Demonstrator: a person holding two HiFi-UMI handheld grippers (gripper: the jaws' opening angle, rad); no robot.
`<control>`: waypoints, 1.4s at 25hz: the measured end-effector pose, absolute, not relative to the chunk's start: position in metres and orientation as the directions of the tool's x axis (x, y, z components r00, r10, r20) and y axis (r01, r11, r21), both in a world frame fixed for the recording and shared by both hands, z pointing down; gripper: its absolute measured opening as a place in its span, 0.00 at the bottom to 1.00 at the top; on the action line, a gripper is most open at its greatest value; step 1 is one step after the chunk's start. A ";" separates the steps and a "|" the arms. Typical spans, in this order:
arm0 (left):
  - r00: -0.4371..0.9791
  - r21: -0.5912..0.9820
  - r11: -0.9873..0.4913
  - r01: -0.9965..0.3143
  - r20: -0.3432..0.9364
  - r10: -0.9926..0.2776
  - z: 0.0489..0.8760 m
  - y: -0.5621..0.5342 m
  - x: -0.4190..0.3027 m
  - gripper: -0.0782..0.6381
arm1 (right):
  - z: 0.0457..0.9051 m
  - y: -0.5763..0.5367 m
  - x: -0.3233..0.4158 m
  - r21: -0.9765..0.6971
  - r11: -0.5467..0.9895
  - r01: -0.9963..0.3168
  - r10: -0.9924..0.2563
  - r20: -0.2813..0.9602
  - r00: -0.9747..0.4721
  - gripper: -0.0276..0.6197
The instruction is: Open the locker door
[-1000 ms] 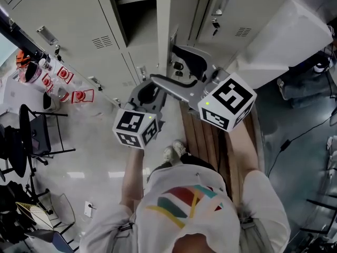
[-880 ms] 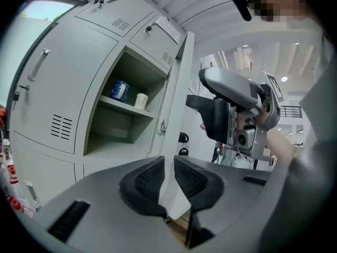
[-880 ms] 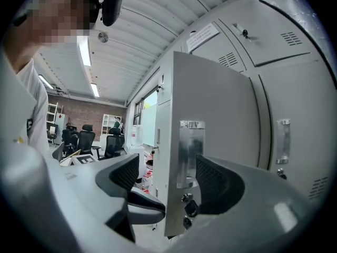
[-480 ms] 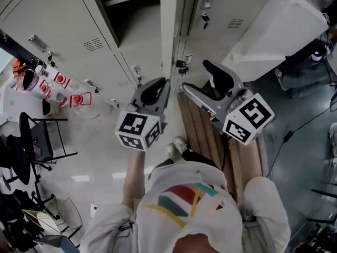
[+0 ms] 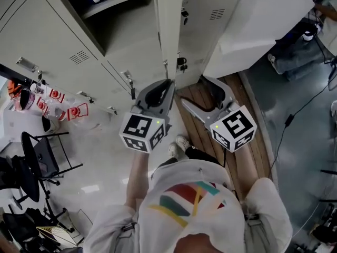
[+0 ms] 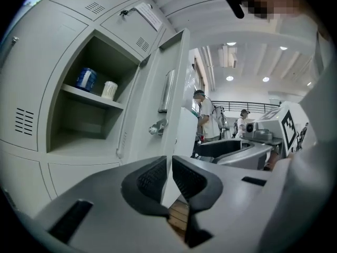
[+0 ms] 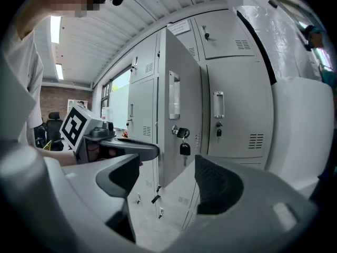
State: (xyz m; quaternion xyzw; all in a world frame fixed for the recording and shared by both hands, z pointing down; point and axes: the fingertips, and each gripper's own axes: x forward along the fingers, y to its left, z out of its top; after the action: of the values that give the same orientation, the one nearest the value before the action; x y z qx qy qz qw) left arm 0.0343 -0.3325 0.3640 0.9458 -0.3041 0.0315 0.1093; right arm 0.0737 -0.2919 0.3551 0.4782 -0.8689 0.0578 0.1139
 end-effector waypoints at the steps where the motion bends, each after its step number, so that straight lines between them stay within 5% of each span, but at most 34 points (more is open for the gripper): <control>1: 0.821 0.187 -0.799 -0.572 0.126 -0.558 0.364 -0.331 0.038 0.17 | 0.355 -0.290 0.078 0.004 0.520 -0.854 -0.828 0.247 -0.503 0.54; 11: 0.867 0.168 -0.852 -0.497 0.130 -0.480 0.366 -0.328 0.079 0.16 | 0.348 -0.277 0.141 -0.040 0.289 -0.956 -0.940 0.175 -0.292 0.18; 35: 0.908 0.118 -0.906 -0.407 0.159 -0.388 0.370 -0.347 0.155 0.16 | 0.361 -0.250 0.185 -0.069 0.118 -0.991 -0.969 0.210 -0.130 0.16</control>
State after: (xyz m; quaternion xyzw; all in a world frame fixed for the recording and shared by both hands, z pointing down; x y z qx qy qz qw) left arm 0.1546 -0.3474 0.3697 0.9739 -0.2041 0.0662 0.0746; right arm 0.1846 -0.2505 0.3609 0.6572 -0.7455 0.0958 0.0565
